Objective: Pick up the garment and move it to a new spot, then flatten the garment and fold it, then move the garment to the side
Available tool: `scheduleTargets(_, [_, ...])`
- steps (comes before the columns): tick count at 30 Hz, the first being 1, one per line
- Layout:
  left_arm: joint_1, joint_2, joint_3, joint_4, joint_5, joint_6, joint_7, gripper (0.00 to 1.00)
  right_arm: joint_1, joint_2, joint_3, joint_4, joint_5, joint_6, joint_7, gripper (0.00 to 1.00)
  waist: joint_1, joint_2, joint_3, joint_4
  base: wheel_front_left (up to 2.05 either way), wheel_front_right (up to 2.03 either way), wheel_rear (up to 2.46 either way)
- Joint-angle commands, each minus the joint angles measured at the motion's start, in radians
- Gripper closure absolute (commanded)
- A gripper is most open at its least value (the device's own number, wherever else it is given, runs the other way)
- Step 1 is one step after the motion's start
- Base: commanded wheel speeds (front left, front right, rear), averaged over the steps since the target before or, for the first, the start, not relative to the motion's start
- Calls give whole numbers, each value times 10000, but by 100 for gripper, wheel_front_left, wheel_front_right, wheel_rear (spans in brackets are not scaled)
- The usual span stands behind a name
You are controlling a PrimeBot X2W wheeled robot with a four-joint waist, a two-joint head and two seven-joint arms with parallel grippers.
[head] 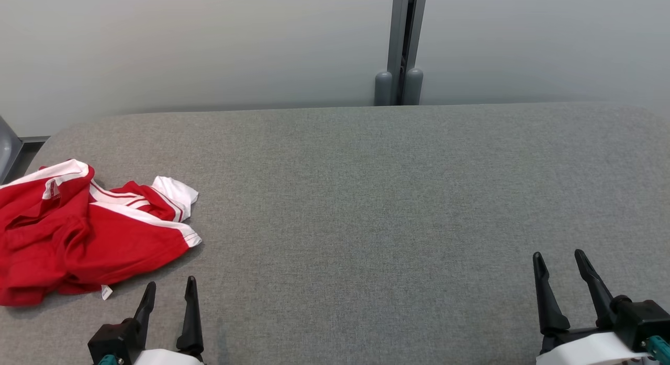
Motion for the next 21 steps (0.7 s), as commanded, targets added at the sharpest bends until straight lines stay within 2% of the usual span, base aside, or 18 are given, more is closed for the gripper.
scheduleTargets(1, [66,63,40,-4,207,28,-65,0,82,-11,-72,-41,-214,19,-69,0,0,0,-1,-1,0,0,0])
scheduleTargets(21, [297,69,400,267,1750,-27,-455,0,391,388,-673,-25,-2049,19,-84,0,0,0,-52,6,0,0,0])
